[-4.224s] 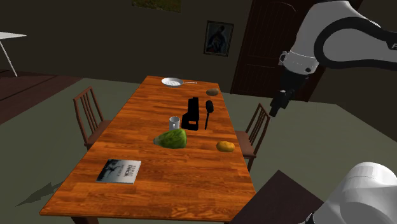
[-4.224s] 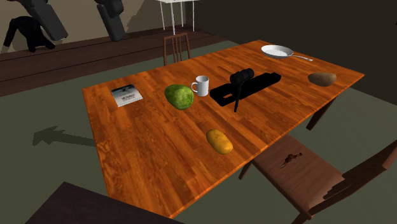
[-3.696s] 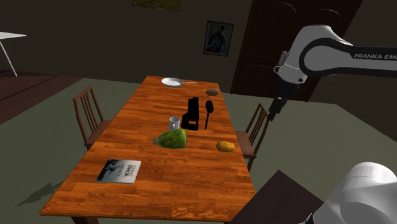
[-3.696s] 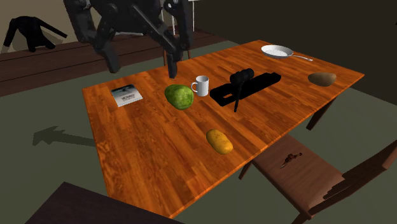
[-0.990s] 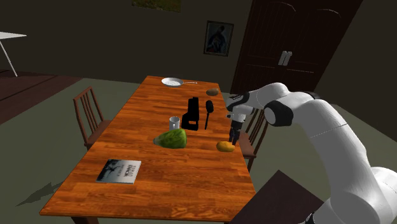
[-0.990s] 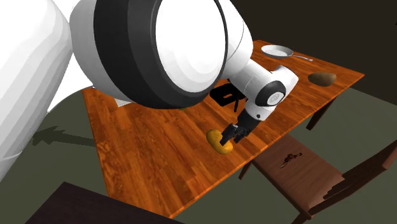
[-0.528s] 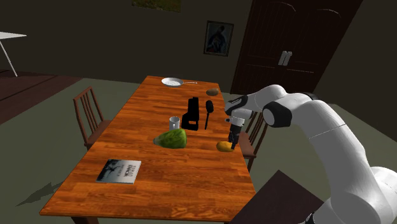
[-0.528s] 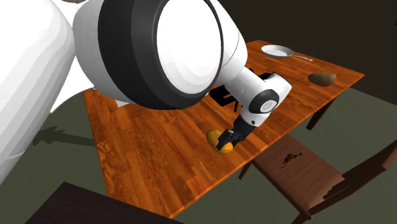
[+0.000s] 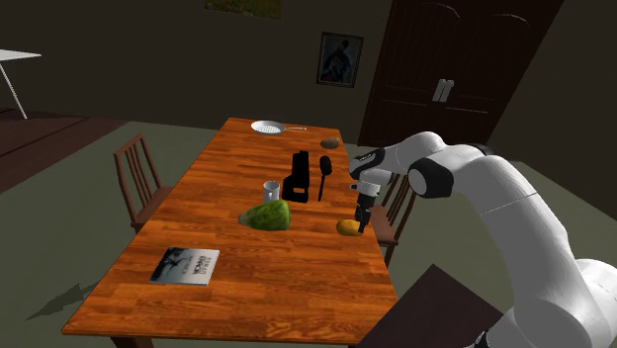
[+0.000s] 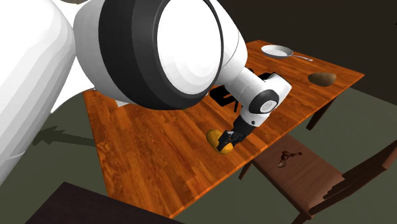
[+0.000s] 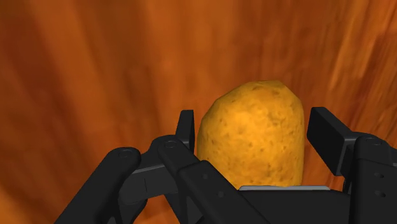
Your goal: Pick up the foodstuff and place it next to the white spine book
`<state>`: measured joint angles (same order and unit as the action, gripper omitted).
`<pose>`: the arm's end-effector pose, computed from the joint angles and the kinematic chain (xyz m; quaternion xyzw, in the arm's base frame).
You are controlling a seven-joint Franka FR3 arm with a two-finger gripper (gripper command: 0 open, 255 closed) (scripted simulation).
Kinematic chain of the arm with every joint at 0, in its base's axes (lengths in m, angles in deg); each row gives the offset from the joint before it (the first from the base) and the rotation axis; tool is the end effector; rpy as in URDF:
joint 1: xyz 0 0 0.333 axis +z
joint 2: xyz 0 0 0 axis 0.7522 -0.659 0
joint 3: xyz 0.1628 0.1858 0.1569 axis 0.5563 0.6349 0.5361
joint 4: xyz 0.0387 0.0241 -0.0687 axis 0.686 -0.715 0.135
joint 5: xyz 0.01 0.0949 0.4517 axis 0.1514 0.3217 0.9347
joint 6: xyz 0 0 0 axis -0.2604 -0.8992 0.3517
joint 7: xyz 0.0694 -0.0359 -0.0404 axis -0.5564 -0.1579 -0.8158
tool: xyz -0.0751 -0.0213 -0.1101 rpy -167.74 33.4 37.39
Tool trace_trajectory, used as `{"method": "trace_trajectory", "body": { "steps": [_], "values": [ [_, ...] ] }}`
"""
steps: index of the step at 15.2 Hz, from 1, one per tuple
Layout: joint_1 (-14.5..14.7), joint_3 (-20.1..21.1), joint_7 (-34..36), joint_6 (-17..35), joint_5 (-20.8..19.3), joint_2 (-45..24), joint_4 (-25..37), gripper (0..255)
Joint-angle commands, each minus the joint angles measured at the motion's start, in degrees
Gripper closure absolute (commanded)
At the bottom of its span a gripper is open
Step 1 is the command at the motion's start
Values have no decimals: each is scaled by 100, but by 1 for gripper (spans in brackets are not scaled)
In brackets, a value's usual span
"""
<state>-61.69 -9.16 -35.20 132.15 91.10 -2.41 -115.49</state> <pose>0.6193 -0.2967 -0.0090 -0.8864 -0.3880 0.0395 0.2493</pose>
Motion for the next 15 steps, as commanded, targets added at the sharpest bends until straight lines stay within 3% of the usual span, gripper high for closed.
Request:
{"method": "trace_trajectory", "body": {
  "steps": [1, 7, 15],
  "values": [
    [1, 1, 0, 1, 1, -1, 0, 255],
    [1, 1, 0, 1, 1, -1, 1, 255],
    [83, -102, 62, -243, -96, 495, -251, 255]
  ]
}}
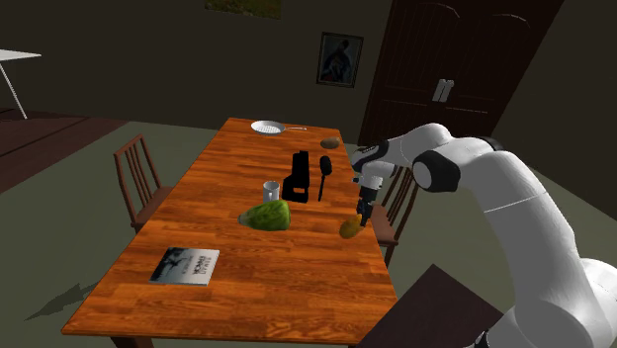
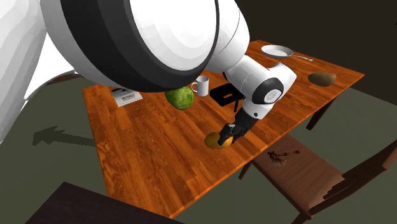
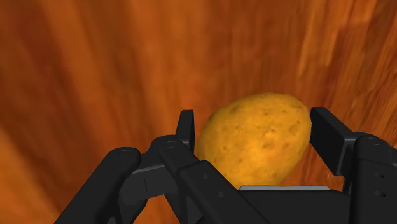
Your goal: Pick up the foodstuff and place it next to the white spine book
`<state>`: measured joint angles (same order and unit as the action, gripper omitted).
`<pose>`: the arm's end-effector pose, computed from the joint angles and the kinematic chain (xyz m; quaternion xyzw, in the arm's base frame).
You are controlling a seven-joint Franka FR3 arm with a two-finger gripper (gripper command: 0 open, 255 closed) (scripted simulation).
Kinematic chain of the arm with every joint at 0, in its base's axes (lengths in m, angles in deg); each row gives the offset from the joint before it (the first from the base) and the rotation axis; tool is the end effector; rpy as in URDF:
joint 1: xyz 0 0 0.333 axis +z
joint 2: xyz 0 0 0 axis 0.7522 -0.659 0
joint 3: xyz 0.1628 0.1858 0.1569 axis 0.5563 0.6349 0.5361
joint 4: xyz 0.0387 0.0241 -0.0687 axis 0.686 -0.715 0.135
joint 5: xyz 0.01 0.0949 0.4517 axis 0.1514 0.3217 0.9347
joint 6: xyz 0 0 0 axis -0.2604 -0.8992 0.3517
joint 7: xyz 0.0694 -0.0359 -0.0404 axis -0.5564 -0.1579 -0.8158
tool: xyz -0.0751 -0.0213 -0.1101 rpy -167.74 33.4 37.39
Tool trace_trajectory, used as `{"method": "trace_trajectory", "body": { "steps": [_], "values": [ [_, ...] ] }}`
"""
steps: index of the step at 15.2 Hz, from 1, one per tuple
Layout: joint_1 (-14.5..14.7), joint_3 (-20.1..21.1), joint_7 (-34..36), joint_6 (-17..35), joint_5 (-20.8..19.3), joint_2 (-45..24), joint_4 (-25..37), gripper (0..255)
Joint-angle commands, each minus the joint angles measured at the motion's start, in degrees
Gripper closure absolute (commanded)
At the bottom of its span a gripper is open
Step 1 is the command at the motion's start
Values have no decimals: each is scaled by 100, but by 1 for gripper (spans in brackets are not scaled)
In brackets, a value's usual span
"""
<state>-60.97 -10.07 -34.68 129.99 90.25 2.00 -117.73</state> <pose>0.6219 -0.2983 0.0291 -0.8864 -0.3882 0.0392 0.2493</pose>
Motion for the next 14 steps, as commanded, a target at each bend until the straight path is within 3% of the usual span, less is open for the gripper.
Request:
{"method": "trace_trajectory", "body": {
  "steps": [1, 14],
  "values": [
    [21, -23, 19, -61, -24, 113, -51, 255],
    [121, -177, 173, -556, -205, 811, -229, 255]
  ]
}}
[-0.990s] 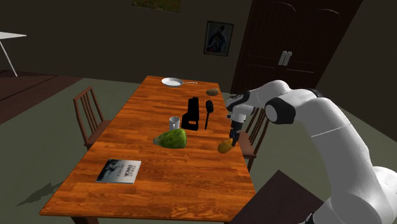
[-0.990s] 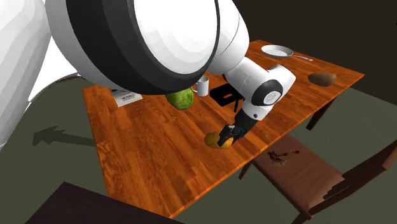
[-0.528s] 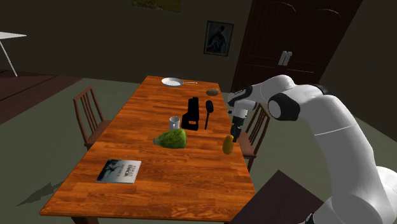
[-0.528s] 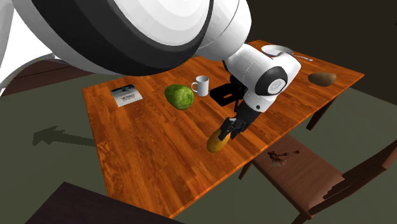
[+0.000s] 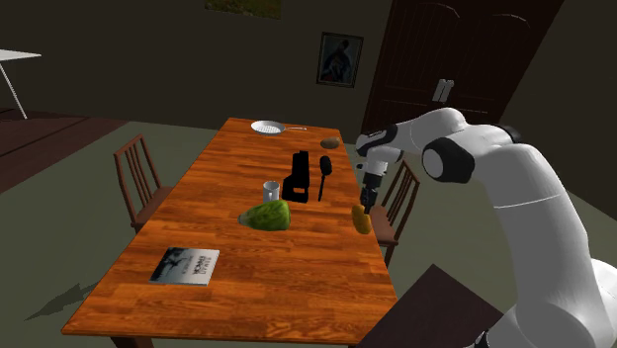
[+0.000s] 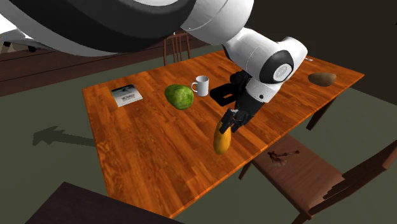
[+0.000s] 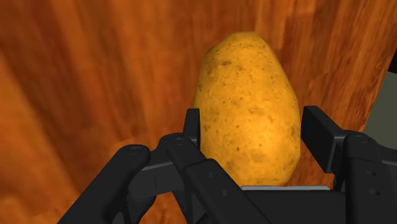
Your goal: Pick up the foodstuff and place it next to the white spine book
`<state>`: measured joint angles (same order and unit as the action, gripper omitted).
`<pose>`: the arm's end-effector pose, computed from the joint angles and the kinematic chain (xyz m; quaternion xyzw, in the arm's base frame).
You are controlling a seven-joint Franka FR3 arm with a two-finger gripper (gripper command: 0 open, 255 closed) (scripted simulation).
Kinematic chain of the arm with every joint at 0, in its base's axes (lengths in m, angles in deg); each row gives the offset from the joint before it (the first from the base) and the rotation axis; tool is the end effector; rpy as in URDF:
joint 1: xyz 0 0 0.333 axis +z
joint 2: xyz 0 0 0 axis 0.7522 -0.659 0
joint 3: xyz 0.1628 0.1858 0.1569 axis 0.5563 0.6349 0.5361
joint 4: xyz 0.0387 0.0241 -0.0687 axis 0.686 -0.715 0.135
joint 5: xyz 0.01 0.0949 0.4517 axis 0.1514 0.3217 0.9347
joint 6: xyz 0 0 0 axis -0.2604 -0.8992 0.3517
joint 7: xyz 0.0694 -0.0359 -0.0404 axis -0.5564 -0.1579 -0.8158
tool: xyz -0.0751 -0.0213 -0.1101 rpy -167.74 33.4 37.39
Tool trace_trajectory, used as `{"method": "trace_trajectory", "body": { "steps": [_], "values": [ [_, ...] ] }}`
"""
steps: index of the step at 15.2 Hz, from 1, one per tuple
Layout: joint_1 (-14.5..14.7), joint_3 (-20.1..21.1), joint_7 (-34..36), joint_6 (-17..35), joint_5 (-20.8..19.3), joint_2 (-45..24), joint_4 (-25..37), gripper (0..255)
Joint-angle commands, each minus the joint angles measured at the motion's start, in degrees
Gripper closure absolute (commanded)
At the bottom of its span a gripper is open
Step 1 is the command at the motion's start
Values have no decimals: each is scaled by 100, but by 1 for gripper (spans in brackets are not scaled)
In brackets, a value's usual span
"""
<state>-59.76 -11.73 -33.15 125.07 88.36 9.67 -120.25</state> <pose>0.6266 -0.3000 0.1036 -0.8863 -0.3882 0.0393 0.2493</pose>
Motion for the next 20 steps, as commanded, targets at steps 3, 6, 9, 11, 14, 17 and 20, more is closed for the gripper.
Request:
{"method": "trace_trajectory", "body": {
  "steps": [3, 6, 9, 11, 14, 17, 20],
  "values": [
    [18, -43, 63, -193, -59, 187, 18, 255],
    [246, -10, 220, -59, -32, 411, -292, 255],
    [565, 65, 451, 179, 35, 643, -682, 255],
    [767, 123, 614, 325, 83, 774, -897, 255],
    [1058, 222, 871, 526, 161, 935, -1157, 255],
    [1337, 330, 1138, 708, 244, 1054, -1347, 255],
    [1603, 446, 1416, 874, 330, 1134, -1469, 255]
  ]
}}
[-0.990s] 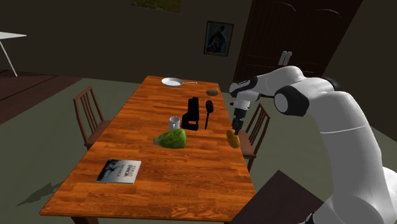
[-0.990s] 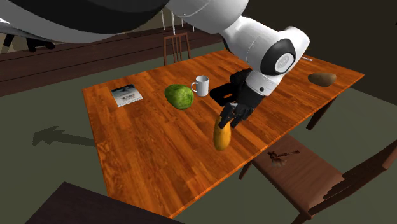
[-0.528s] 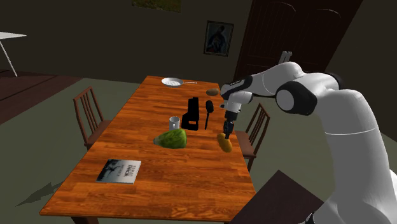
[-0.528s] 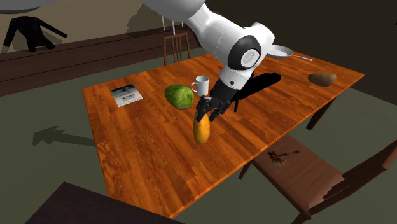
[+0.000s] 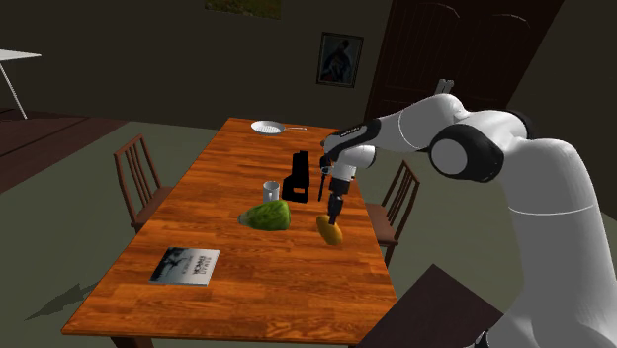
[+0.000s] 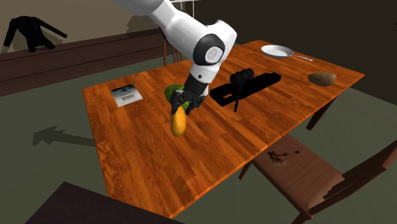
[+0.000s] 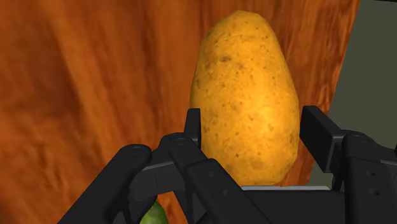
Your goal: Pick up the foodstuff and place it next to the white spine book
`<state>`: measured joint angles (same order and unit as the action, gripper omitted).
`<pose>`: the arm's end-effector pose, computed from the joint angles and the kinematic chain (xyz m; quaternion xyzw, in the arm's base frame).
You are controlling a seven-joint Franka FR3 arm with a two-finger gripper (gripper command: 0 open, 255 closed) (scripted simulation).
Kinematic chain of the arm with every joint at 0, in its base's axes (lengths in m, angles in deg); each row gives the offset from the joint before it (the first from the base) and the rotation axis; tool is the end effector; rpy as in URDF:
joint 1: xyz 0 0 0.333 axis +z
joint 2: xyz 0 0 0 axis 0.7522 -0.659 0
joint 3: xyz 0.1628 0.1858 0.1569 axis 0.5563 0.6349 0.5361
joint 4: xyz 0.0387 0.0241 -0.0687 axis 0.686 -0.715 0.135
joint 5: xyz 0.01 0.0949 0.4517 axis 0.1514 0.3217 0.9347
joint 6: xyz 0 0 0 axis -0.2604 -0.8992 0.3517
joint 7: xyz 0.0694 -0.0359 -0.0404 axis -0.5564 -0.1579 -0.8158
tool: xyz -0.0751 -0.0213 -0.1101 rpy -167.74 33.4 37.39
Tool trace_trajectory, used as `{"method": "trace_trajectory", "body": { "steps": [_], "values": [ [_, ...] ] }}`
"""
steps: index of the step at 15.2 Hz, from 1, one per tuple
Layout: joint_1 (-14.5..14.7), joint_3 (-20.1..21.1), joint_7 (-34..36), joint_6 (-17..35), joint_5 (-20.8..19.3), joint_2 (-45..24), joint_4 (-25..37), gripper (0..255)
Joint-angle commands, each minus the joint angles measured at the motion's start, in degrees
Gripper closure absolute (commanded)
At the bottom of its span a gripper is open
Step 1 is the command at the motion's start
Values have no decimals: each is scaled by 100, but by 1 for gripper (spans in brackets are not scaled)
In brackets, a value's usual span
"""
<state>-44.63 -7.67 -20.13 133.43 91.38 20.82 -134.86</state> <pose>0.6541 -0.0910 0.1223 -0.8861 -0.3887 0.0394 0.2495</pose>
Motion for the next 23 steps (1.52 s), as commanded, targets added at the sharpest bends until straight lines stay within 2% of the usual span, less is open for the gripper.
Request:
{"method": "trace_trajectory", "body": {
  "steps": [1, 12, 23],
  "values": [
    [176, 81, 207, 90, 57, 36, -35, 255],
    [1060, 537, 1303, 527, 343, -60, 149, 255],
    [1843, 936, 2522, 678, 471, -711, 1251, 255]
  ]
}}
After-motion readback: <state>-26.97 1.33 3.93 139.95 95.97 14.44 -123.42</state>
